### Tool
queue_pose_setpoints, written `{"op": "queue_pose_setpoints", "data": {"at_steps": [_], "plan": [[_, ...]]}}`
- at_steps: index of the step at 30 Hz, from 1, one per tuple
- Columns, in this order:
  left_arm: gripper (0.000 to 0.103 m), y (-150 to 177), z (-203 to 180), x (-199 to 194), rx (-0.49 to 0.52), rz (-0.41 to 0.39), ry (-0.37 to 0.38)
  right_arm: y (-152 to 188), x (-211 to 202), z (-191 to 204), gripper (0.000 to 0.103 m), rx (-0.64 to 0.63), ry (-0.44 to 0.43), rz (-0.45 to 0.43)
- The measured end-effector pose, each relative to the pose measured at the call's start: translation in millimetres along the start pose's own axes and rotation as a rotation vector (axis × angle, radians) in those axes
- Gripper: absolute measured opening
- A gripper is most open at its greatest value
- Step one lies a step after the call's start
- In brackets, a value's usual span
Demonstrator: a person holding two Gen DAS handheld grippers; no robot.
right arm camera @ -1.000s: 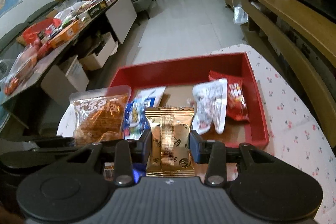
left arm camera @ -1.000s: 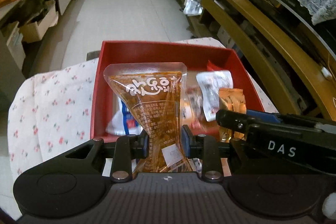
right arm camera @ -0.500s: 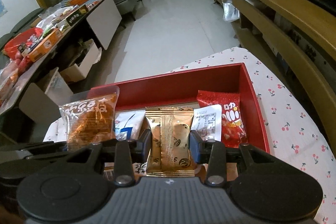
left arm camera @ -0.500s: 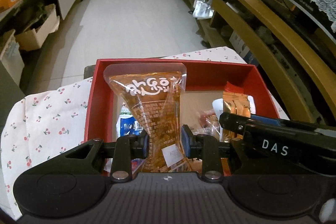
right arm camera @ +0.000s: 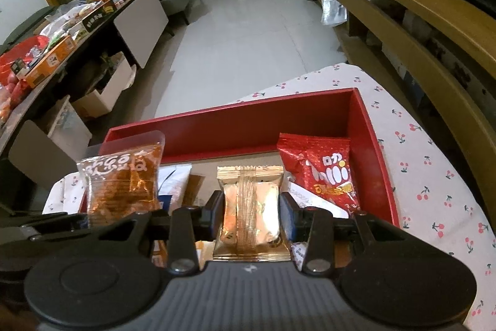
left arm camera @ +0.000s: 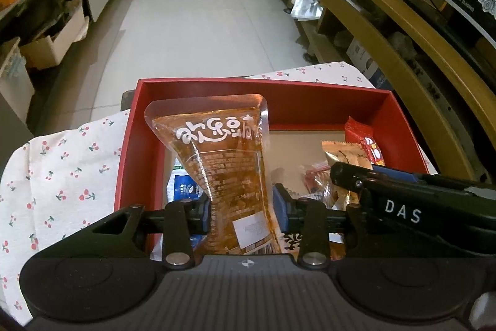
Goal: Organize snacks
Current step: 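Lower the orange bag into the tray and open the left gripper while the right releases the gold cookie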
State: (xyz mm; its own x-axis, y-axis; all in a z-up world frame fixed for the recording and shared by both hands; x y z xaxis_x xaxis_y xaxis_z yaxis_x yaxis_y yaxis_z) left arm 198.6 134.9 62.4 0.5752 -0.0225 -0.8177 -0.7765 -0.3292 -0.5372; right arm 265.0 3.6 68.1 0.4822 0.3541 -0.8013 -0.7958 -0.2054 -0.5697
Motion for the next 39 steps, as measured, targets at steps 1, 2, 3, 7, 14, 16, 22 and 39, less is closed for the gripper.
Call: {"op": "queue_pose_setpoints", "data": {"at_steps": [1, 2, 3, 7, 14, 16, 22, 39], "plan": [[0.049, 0.5, -0.3, -0.3, 0.004, -0.001, -0.004, 0.2, -0.2, -0.1, 0.048, -0.003, 0.003, 0.000], [0.052, 0.6, -0.3, 0.2, 0.008, 0.000, -0.009, 0.4, -0.4, 0.0, 0.048, -0.005, 0.009, -0.001], [0.054, 0.8, -0.4, 0.1, 0.010, 0.001, -0.017, 0.4, -0.3, 0.1, 0.048, -0.009, 0.013, 0.001], [0.062, 0.0, 1.6, -0.5, 0.007, -0.003, -0.031, -0.2, -1.2, -1.1, 0.049, -0.007, 0.026, -0.004], [0.069, -1.0, 1.2, -5.2, 0.012, -0.018, -0.040, -0.1, -4.9, -2.7, 0.052, -0.003, 0.035, -0.010], [0.070, -0.5, 0.6, -7.6, 0.013, -0.023, -0.044, -0.1, -6.7, -2.7, 0.052, -0.004, 0.037, -0.014], [0.075, 1.7, 3.0, -20.8, 0.005, -0.042, -0.036, 2.9, -23.3, 0.2, 0.053, -0.013, 0.035, -0.039], [0.079, 44.5, 11.3, -66.0, -0.014, -0.043, 0.008, 54.7, -73.1, 15.9, 0.061, -0.085, 0.007, -0.021]]}}
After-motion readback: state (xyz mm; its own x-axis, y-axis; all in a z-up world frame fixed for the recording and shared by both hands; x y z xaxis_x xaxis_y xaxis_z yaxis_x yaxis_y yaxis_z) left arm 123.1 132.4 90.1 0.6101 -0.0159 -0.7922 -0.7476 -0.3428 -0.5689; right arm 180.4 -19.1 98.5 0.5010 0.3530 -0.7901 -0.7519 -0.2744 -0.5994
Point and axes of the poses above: each gripper's, at about its wrist camera, not at the fingertips, and x roughly the way its jaws point, z to its left, y to its underside, the point moved 3 cm from there along x, roughly the way its jaws point, and after that the axes turned 7 degrees about y, right-handed, at the moved point
